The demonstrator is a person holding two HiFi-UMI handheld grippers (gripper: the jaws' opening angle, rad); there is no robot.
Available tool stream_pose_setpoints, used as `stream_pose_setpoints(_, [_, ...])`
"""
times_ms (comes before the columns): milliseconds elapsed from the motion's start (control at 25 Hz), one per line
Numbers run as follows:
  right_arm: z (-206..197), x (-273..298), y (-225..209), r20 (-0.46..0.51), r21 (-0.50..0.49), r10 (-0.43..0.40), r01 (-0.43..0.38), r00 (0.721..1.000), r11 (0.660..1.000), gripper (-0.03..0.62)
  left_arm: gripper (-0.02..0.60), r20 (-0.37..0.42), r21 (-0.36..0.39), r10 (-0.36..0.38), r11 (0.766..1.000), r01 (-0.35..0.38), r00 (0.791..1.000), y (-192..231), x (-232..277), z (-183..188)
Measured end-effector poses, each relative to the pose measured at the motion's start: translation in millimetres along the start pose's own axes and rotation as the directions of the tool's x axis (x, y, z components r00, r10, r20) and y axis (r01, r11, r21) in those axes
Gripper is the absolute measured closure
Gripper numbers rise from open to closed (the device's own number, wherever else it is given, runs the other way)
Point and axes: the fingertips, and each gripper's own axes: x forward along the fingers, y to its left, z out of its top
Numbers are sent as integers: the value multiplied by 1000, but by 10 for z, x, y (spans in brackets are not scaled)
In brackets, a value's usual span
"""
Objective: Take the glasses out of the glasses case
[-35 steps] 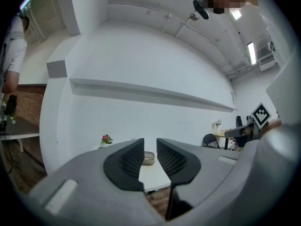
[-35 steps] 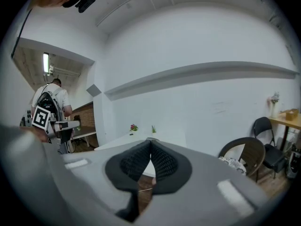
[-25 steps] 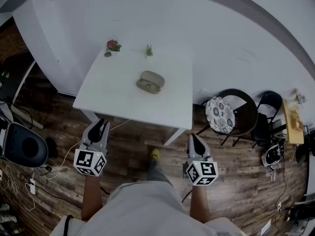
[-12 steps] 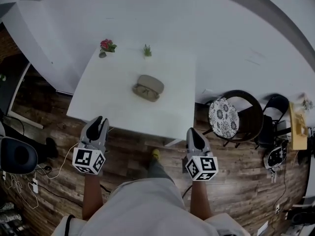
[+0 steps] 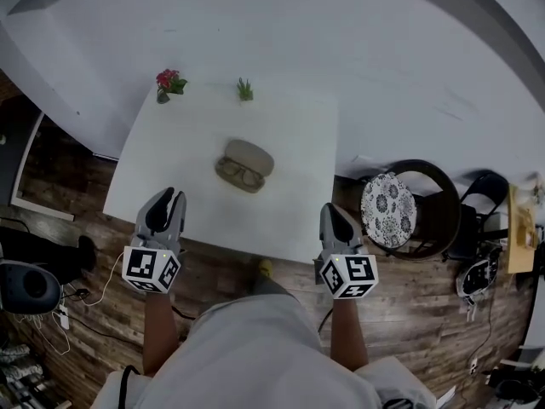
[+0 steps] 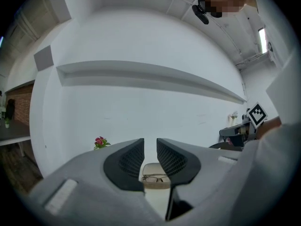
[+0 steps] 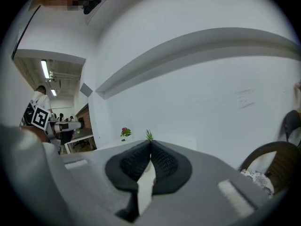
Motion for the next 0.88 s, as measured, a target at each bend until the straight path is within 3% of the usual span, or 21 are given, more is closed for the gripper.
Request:
stream_pose_setpoints(520, [30,610,-201,-24,21,36,-36,999,999,591,491,-51,23,7,1000,-5,999,110,516,-28])
stream_pose_setpoints(880, [77,885,-138,-29,17,-13,14,999,1000,591,491,-75,14,-77,997,78,994,363,909,-127])
